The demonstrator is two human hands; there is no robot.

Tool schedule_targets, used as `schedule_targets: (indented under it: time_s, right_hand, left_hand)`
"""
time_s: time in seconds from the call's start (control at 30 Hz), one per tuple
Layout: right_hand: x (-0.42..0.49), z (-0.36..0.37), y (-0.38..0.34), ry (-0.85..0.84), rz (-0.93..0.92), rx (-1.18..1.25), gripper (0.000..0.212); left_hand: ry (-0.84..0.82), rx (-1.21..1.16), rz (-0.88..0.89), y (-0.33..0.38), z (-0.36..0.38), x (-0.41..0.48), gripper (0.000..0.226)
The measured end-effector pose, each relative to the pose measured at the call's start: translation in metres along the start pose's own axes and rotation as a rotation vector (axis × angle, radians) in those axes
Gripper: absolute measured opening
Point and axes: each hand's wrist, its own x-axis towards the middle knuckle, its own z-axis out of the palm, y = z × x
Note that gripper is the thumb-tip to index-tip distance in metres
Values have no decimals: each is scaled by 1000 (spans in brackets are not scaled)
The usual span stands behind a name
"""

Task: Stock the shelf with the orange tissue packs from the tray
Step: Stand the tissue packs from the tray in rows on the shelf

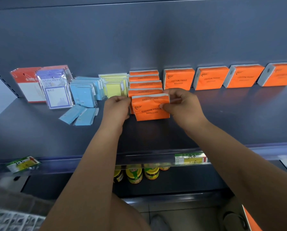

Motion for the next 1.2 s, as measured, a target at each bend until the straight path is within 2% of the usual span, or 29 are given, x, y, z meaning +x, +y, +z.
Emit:
schedule_targets:
  time_s: [0.27,0.4,0.57,0.7,0.77,0.97,1.2]
  right_hand:
    - [1,11,0,27,-9,-58,33]
    - [0,15,1,70,-29,-111,34]
    - [0,19,2,101,-28,-130,35]
    - [-1,20,2,112,-40,-206,37]
    - [-6,18,1,129,-71,-309,45]
    - [-30,11,2,130,-249,-584,59]
    - [-53,-13,5,144,-319,-720,62]
  left_hand:
    - [-7,-3,-10,4,0,-3,35]
    - [9,134,82,4,1,-7,31]
    - [14,157,116,3,2,-7,27]
    - [15,239,158,-1,-4,-7,35]
    - [74,355,208,-3,-9,-8,45]
    - [182,741,484,-3,-5,-22,45]
    - [177,928,767,1,18,-43,61]
